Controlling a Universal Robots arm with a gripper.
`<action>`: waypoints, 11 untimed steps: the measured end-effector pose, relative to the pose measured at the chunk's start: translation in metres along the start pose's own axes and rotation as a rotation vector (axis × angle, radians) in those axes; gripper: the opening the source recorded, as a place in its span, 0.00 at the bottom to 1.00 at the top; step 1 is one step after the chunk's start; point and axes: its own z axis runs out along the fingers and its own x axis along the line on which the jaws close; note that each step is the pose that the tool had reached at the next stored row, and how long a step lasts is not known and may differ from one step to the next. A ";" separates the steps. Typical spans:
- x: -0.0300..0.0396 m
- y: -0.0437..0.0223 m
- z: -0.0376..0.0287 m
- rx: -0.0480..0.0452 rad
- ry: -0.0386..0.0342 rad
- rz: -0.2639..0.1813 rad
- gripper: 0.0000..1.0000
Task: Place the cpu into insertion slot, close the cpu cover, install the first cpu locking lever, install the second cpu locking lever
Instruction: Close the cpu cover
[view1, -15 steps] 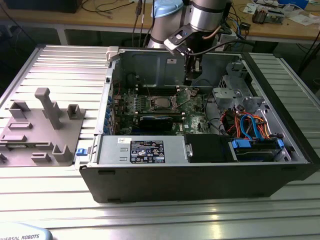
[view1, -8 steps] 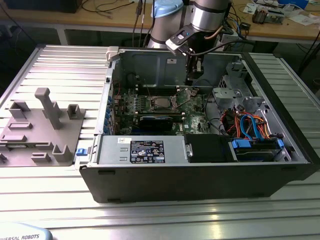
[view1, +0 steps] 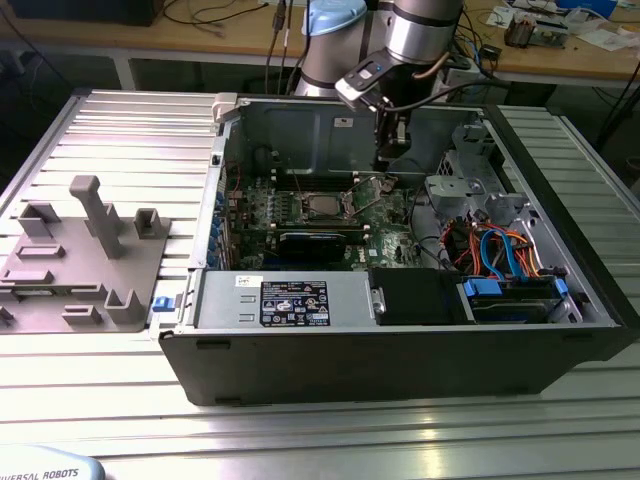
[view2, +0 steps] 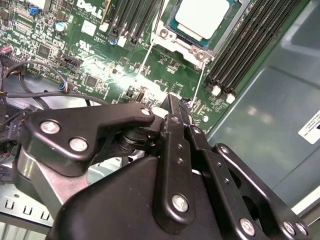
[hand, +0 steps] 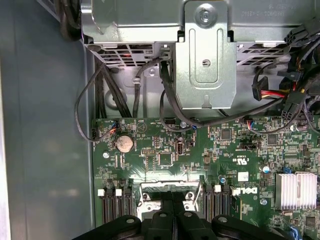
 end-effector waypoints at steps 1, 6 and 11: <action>0.0000 0.0010 0.0000 0.0000 0.0001 0.000 0.11; 0.0001 0.0043 -0.0001 0.0000 0.0000 0.000 0.11; 0.0002 0.0072 -0.0001 0.0000 0.0000 0.000 0.11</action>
